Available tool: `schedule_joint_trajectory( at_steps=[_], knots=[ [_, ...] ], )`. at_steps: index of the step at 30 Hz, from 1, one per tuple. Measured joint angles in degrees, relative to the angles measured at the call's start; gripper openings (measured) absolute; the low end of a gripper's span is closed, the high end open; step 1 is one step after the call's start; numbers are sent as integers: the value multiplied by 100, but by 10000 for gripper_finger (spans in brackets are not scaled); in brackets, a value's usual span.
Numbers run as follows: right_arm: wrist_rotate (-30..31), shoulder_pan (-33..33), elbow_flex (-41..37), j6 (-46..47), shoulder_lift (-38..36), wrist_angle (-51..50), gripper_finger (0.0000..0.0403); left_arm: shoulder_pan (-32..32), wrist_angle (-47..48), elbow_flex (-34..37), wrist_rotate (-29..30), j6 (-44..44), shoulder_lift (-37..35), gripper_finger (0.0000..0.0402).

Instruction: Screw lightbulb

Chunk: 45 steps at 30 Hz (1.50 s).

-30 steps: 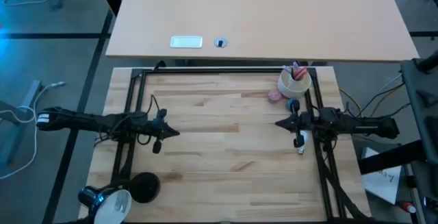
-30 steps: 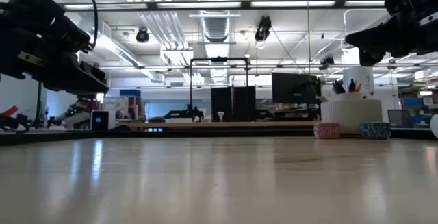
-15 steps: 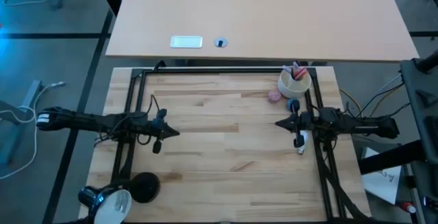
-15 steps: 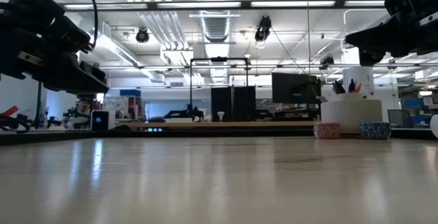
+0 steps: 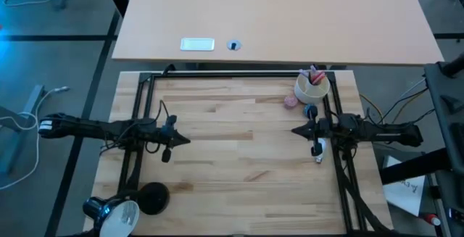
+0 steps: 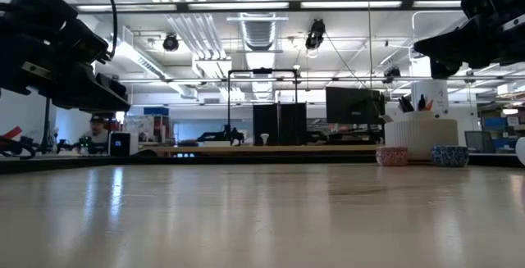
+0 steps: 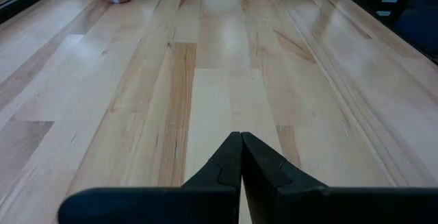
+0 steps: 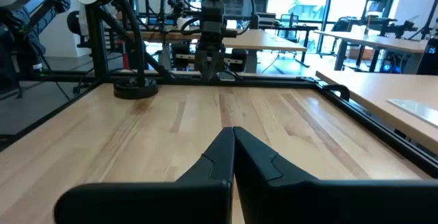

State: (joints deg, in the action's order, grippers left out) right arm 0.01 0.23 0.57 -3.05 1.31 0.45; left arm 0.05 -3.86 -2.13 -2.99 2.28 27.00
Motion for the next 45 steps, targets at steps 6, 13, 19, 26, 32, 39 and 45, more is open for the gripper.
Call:
schedule_joint_trajectory(
  at_steps=[6,13,19,26,32,39,45],
  knots=[
    [0,2,-1,0,1,0,0,-2,2,2,-2,0,0,0],
    [0,1,-1,0,0,0,0,-2,2,2,-2,-2,0,0],
    [-2,1,-2,1,0,1,0,-2,0,1,-1,0,0,0],
    [-6,2,0,1716,-1,233,0,-1,1,0,0,-2,1,0],
    [400,0,-2,3542,29,457,0,-2,0,1,-1,-1,2,0],
    [896,52,643,4432,971,-611,7,-2,0,0,-1,0,0,0],
    [910,154,2401,5045,2755,-2952,80,-1,-1,2,-2,0,0,0]
  ],
)
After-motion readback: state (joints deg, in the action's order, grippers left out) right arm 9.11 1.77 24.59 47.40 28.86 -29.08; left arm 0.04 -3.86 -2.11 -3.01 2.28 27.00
